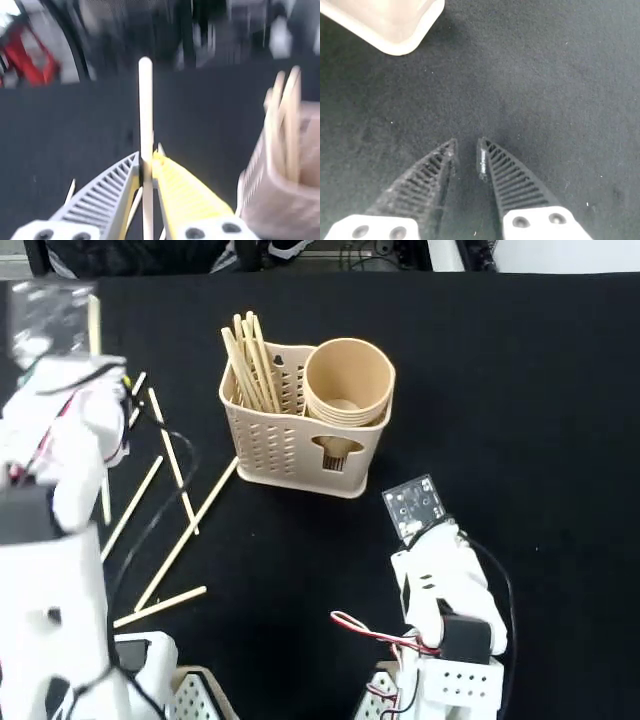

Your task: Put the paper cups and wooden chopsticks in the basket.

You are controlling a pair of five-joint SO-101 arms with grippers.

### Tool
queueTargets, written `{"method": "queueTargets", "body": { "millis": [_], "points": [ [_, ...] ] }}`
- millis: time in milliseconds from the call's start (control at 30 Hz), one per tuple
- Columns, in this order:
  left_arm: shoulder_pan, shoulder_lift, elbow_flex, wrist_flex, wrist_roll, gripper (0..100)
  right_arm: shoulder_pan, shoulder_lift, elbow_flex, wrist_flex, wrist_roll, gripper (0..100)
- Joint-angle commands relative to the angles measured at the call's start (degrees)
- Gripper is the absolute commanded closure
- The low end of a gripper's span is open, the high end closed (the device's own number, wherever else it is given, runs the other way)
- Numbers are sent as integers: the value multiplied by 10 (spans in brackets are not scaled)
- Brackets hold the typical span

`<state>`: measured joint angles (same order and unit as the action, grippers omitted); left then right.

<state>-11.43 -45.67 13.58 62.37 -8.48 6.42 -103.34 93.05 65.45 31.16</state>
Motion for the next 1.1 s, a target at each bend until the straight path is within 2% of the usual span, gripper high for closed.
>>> {"method": "queueTargets", "body": {
  "millis": [0,100,267,367,433,533,733,1067],
  "points": [
    [7,-82,58,-106,42,971,10,-41,-2,-11,2,917],
    [18,-143,150,-211,71,971,10,-41,-2,-11,2,917],
    [95,-248,297,-396,73,971,10,-41,-2,-11,2,917],
    [144,-287,342,-503,72,971,10,-41,-2,-11,2,917],
    [168,-283,342,-542,75,971,10,-41,-2,-11,2,917],
    [204,-256,304,-536,84,971,10,-41,-2,-11,2,917],
    [235,-164,182,-484,193,971,10,-41,-2,-12,2,917],
    [231,55,170,-491,198,971,10,-41,-2,-12,2,917]
  ]
}}
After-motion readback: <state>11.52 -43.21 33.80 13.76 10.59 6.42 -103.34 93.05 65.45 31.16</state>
